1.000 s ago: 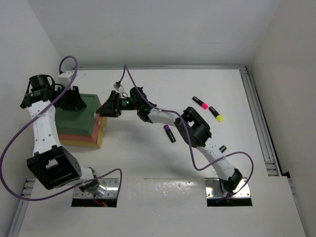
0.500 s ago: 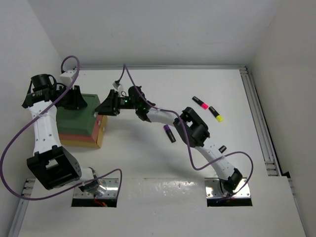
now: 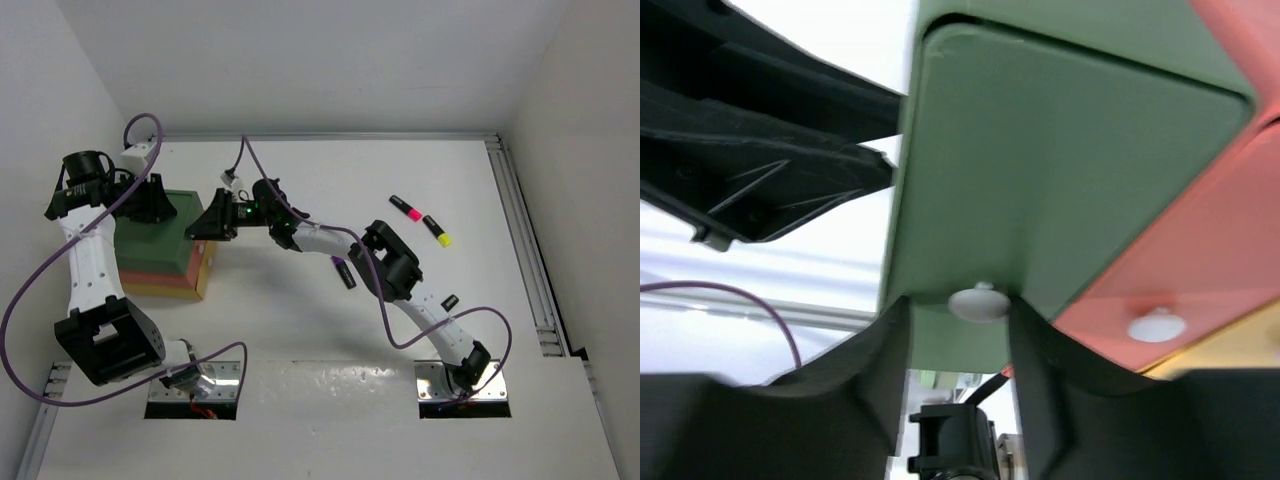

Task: Sort the stationery into containers
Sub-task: Open the drawer in the storage box.

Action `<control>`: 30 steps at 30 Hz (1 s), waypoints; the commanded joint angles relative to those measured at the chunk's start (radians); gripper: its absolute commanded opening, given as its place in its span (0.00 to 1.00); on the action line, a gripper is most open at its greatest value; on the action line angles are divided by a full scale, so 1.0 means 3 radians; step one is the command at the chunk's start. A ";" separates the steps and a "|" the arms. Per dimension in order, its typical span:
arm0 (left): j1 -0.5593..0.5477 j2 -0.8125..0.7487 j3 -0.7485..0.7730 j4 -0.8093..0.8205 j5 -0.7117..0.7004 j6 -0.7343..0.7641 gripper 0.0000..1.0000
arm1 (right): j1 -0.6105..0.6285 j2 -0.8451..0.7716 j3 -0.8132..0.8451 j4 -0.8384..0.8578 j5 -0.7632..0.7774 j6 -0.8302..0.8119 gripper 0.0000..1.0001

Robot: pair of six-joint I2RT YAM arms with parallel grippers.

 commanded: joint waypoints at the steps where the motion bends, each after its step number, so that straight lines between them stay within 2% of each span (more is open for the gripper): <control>1: -0.0051 0.0253 -0.0276 -0.0528 -0.0270 0.0075 0.34 | 0.0021 0.0023 0.0172 0.0117 0.0063 -0.0020 0.39; 4: -0.0056 0.0259 -0.0276 -0.0528 -0.0254 0.0065 0.34 | 0.0021 0.0013 0.0157 0.0127 0.0053 -0.0020 0.33; 7: -0.0061 0.0238 -0.0286 -0.0518 -0.0264 0.0060 0.34 | 0.0021 0.0003 0.0132 0.0137 0.0048 -0.0010 0.22; 18: -0.0051 0.0279 -0.0266 -0.0503 -0.0408 -0.0048 0.34 | -0.0162 -0.0478 -0.0528 0.0255 -0.0034 -0.0255 0.04; 30: -0.0045 0.0315 -0.0052 -0.0457 -0.0505 -0.0181 0.35 | -0.0347 -0.0912 -0.1228 0.0434 -0.0177 -0.0286 0.00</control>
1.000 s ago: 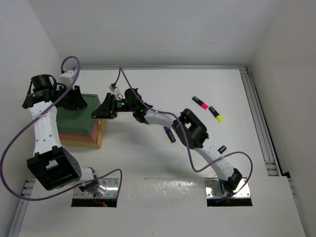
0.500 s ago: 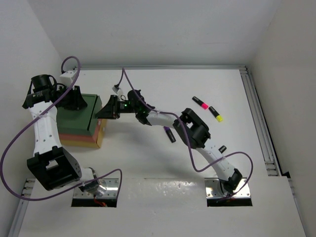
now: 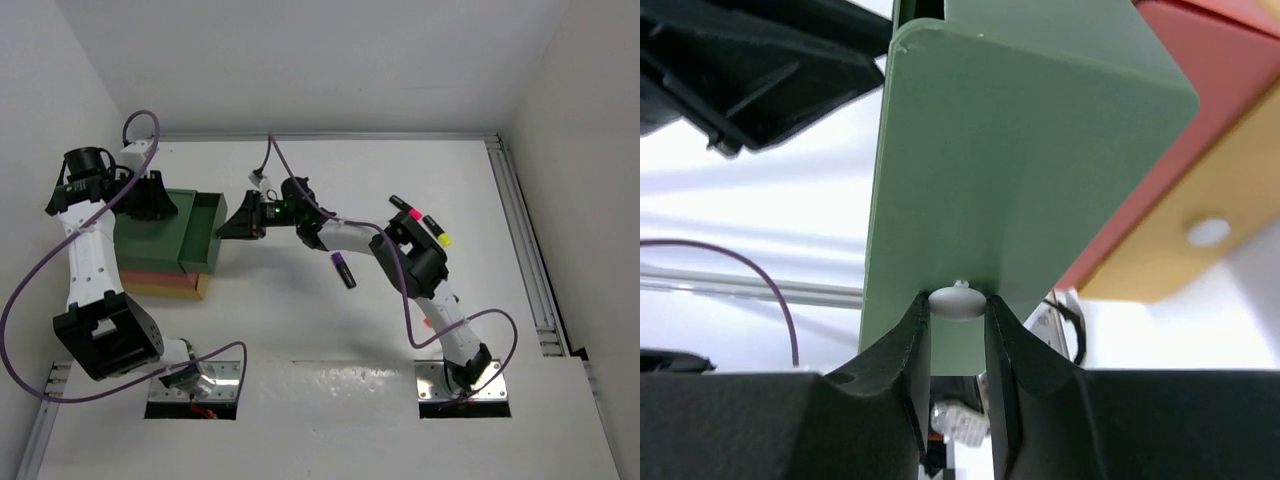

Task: Sort the stationery into containers
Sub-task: Open the drawer in the storage box, then pick up the pen from the center of the board.

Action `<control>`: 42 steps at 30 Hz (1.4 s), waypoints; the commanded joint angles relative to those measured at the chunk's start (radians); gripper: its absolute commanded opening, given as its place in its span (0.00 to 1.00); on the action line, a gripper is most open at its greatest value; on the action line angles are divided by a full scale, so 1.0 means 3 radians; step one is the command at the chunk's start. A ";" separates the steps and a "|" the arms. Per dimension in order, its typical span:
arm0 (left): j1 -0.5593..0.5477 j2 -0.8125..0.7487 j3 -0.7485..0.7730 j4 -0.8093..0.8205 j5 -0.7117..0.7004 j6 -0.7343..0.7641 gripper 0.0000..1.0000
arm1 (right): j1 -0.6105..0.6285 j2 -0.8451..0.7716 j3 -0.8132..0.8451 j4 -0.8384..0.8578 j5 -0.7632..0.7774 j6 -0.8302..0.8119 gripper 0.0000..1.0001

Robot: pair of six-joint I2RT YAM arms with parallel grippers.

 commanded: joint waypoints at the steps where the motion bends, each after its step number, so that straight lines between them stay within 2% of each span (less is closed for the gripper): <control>1: -0.0022 0.0253 -0.0106 -0.0464 -0.0428 -0.0042 0.35 | -0.0115 -0.0310 -0.0187 0.0228 -0.0037 -0.0081 0.00; 9: -0.0022 0.0268 -0.0070 -0.0469 -0.0464 -0.0042 0.35 | -0.0253 -0.0606 -0.0744 0.0335 -0.0144 -0.0086 0.00; 14: -0.0033 0.0278 -0.0029 -0.0459 -0.0449 -0.0063 0.35 | -0.0299 -0.0673 -0.0847 0.0330 -0.0211 -0.0096 0.04; 15: -0.0033 0.0278 -0.0024 -0.0459 -0.0449 -0.0073 0.35 | -0.0294 -0.0668 -0.0832 0.0310 -0.0216 -0.0091 0.06; 17: -0.0028 0.0283 -0.0029 -0.0454 -0.0449 -0.0068 0.35 | -0.0269 -0.0637 -0.0771 0.0269 -0.0232 -0.0096 0.29; 18: -0.0028 0.0288 -0.0019 -0.0464 -0.0439 -0.0068 0.35 | -0.0264 -0.0632 -0.0755 0.0238 -0.0237 -0.0096 0.37; 20: -0.0022 0.0293 0.0022 -0.0485 -0.0413 -0.0058 0.35 | -0.0264 -0.0622 -0.0735 0.0182 -0.0232 -0.0106 0.48; 24: -0.0028 0.0299 0.0185 -0.0510 -0.0383 -0.0032 0.37 | -0.0335 -0.0709 -0.0791 -0.0042 -0.0181 -0.0259 0.55; 29: -0.0033 0.0355 0.0752 -0.0546 -0.0194 -0.0012 0.53 | -0.0499 -0.0943 -0.0979 -0.0410 -0.0175 -0.0632 0.57; 31: -0.0033 0.0365 0.1139 -0.0491 -0.0168 -0.0047 0.58 | -0.0616 -0.1148 -0.1056 -0.0737 -0.0165 -0.0979 0.58; 32: -0.0038 0.0365 0.1243 -0.0455 -0.0173 -0.0068 0.61 | -0.0652 -0.1225 -0.1117 -0.1078 -0.0140 -0.1143 0.58; 34: -0.0073 0.0345 0.1529 -0.0368 -0.0203 -0.0124 0.70 | -0.0749 -0.1475 -0.1103 -0.1590 0.0053 -0.1873 0.58; 35: -0.0084 0.0340 0.1606 -0.0347 -0.0229 -0.0134 0.71 | -0.0775 -0.1547 -0.1057 -0.2266 0.0202 -0.2164 0.58; 36: -0.0109 0.0304 0.1678 -0.0311 -0.0254 -0.0160 0.78 | -0.0775 -0.1694 -0.1026 -0.2591 0.0436 -0.2749 0.57; 37: -0.0114 0.0283 0.1780 -0.0250 -0.0275 -0.0200 0.80 | -0.0775 -0.1756 -0.1036 -0.2858 0.0681 -0.2988 0.57; 38: -0.0130 0.0248 0.1817 -0.0214 -0.0336 -0.0221 0.81 | -0.0770 -0.1813 -0.1051 -0.3255 0.1149 -0.3178 0.57; 39: -0.0155 0.0182 0.1857 -0.0158 -0.0412 -0.0262 0.86 | -0.0765 -0.1925 -0.1082 -0.3396 0.1417 -0.3473 0.56; 41: -0.0298 -0.0012 0.1848 -0.0051 -0.0714 -0.0267 0.87 | -0.0755 -0.2007 -0.1255 -0.3662 0.1999 -0.3695 0.56; 42: -0.0395 -0.0165 0.1762 0.0071 -0.0912 -0.0298 0.94 | -0.0770 -0.2063 -0.1362 -0.3790 0.2241 -0.3701 0.56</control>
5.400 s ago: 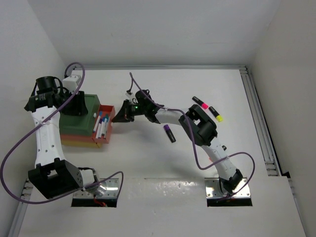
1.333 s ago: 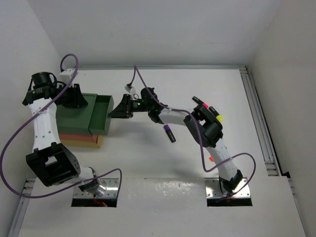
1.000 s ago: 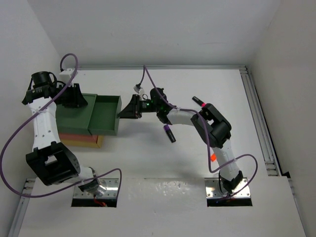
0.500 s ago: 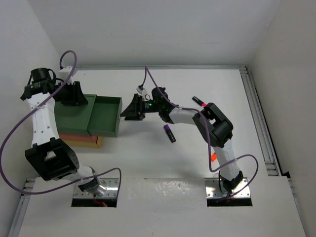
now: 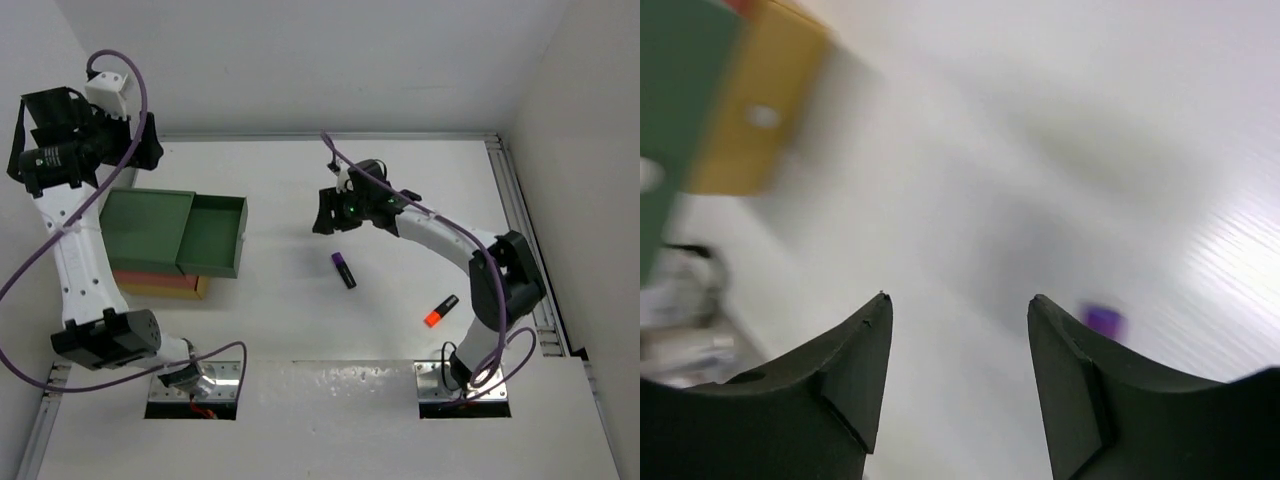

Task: Sort the stationery into containers
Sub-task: Pick up the pen from the center of the board.

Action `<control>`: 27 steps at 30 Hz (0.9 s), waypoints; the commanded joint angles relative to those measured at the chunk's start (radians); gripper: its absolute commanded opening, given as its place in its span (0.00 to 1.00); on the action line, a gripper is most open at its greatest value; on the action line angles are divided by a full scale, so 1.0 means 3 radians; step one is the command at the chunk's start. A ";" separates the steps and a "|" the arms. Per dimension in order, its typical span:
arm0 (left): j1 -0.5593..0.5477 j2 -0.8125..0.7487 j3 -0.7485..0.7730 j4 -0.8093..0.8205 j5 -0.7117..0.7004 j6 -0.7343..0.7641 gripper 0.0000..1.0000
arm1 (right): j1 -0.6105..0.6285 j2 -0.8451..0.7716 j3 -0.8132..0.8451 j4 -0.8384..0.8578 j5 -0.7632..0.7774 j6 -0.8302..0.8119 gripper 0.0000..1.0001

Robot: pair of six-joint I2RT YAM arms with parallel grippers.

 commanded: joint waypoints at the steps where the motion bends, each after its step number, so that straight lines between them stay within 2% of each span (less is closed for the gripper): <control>1: -0.0243 -0.0435 -0.0041 0.0310 -0.0503 -0.0117 0.98 | 0.0022 -0.0161 -0.0243 -0.0950 0.1125 -0.0785 0.56; 10: -0.0535 -0.0946 -0.0593 0.0305 -0.0995 -0.0256 1.00 | -0.0003 0.0017 -0.0366 -0.1201 0.1346 -0.0464 0.59; 15: -0.0560 -0.1136 -0.0696 0.0193 -0.0770 -0.0189 1.00 | 0.0007 0.0165 -0.0351 -0.1069 0.1198 -0.0284 0.59; 27: -0.0438 -0.1427 -0.1084 0.0249 -0.0882 -0.0296 1.00 | 0.0114 0.0375 -0.0427 -0.0838 0.0937 -0.0167 0.59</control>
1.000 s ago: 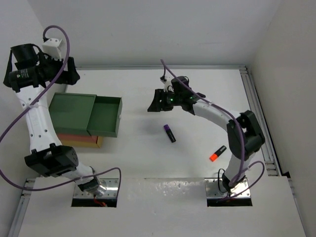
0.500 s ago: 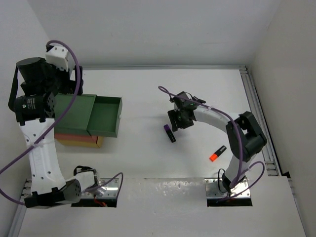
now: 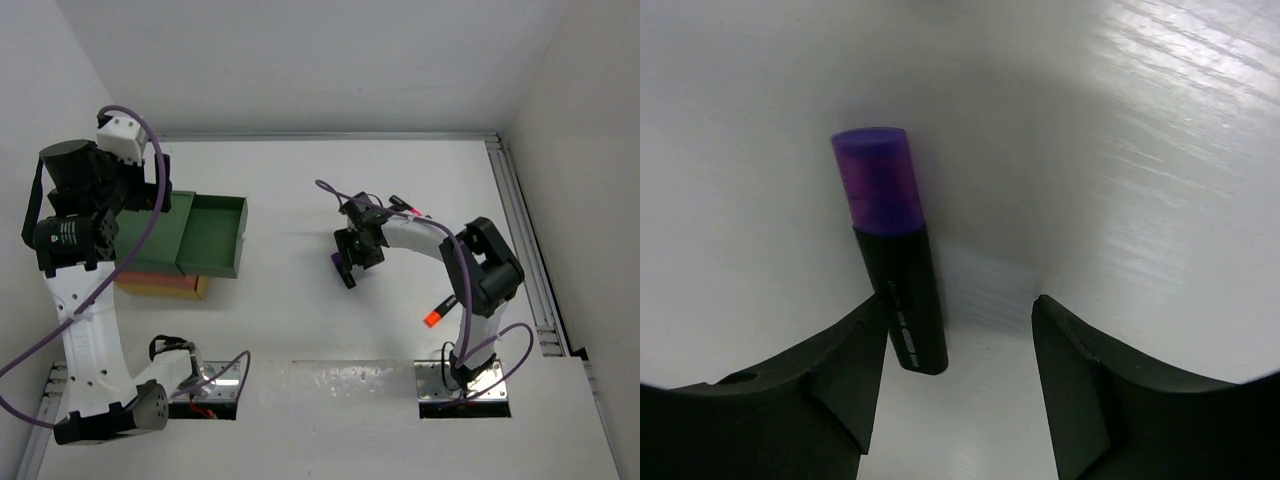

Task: Sort the stationery into containers
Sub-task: Pick up the pen from the center of the board.

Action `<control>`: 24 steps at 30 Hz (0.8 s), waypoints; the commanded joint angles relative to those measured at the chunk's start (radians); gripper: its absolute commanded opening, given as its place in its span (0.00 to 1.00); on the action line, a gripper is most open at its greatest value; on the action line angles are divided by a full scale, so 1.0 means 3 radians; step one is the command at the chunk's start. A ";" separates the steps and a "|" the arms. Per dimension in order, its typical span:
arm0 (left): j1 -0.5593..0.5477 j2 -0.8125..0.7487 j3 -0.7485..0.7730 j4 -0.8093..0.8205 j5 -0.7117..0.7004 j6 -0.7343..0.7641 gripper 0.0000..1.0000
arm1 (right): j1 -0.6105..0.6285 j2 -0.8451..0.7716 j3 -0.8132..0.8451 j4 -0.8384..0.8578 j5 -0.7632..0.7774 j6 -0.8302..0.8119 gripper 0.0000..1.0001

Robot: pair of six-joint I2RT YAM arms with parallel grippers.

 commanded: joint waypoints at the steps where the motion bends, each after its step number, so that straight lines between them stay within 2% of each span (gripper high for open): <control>1: 0.0068 -0.0077 -0.0068 0.0080 -0.0037 -0.0064 1.00 | 0.0088 0.0013 -0.0004 0.0156 -0.0086 0.0062 0.58; 8: 0.0145 -0.0159 -0.0222 0.0090 -0.0016 -0.0094 1.00 | 0.0215 0.0217 0.0123 0.0156 0.0062 -0.0035 0.55; 10: 0.0161 -0.0184 -0.0253 0.0090 -0.0016 -0.0110 1.00 | 0.0221 0.0309 0.0180 0.0131 0.0088 -0.0060 0.50; 12: 0.0166 -0.0200 -0.0273 0.0090 -0.0016 -0.0115 1.00 | 0.0210 0.0340 0.0190 0.0126 0.0109 -0.0076 0.41; 13: 0.0171 -0.0195 -0.0278 0.0090 -0.0021 -0.0110 1.00 | 0.0210 0.0345 0.0195 0.0126 0.0109 -0.0086 0.29; 16: 0.0181 -0.0205 -0.0299 0.0095 -0.0037 -0.0125 1.00 | 0.0221 0.0254 0.0241 0.0054 0.0032 -0.0096 0.08; 19: 0.0207 -0.0205 -0.0329 0.0111 -0.0011 -0.0146 1.00 | 0.0144 -0.0047 0.0292 0.0039 -0.0386 -0.0020 0.00; 20: 0.0217 -0.0195 -0.0335 0.0111 0.0009 -0.0161 1.00 | 0.0108 -0.0145 0.0318 0.0059 -0.0514 0.0051 0.00; 22: 0.0242 -0.0184 -0.0340 0.0111 0.0045 -0.0192 1.00 | 0.0022 -0.0400 0.0425 0.0140 -0.1105 0.0255 0.00; 23: 0.0253 -0.0189 -0.0345 0.0116 0.0060 -0.0197 1.00 | -0.0004 -0.0472 0.0466 0.0192 -0.1108 0.0312 0.00; 24: 0.0263 -0.0184 -0.0350 0.0111 0.0071 -0.0217 1.00 | -0.0014 -0.0539 0.0588 0.0212 -0.1351 0.0368 0.00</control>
